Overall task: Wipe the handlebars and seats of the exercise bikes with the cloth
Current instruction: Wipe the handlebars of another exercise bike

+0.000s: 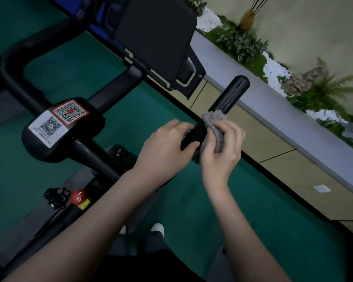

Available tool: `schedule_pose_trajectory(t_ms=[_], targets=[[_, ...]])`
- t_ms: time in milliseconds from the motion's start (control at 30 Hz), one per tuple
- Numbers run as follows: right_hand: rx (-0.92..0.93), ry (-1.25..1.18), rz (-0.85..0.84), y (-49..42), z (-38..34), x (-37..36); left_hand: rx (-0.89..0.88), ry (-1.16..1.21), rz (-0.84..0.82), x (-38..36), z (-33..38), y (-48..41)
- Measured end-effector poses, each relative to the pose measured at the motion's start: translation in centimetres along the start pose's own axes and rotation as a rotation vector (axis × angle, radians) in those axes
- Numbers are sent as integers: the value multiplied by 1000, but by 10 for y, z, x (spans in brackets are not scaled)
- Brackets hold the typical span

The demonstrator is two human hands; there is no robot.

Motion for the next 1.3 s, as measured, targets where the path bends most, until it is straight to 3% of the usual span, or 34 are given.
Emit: schedule_pose_trajectory(t_ms=[100,233,433,567,767,867,1000,1200,1300], targets=[[-214,-73,141,-1,10,4,6,4,14,0,0,-1],[-711,-347,350,8,39,-3,-1,17,26,1,1,1],[-1176,-693,305,50,60,-27,-9,-16,43,2,5,0],[-1282,-823,304,32,74,-39,11,-31,24,2,5,0],[-1084,-668,294,20,68,-24,30,-35,44,0,9,-2],[-762,-486,295,3,50,-6,14,-50,44,-3,14,-8],[-276,-208,172,-31,18,-2,12,-50,56,-2,13,-11],[-210,-180,182,-68,30,3,33,-8,30,-4,8,-11],[-172,-184,112,-56,20,-1,40,10,47,-4,7,-11]])
Point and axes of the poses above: each hand's wrist, its own y-axis away from the middle knuckle, its own x-axis out of the back of the hand, z = x × y, the point moved 8 cm from there along -y, towards the middle knuckle, and after that the axes turned 2 degrees about z, right-handed, at the moved point
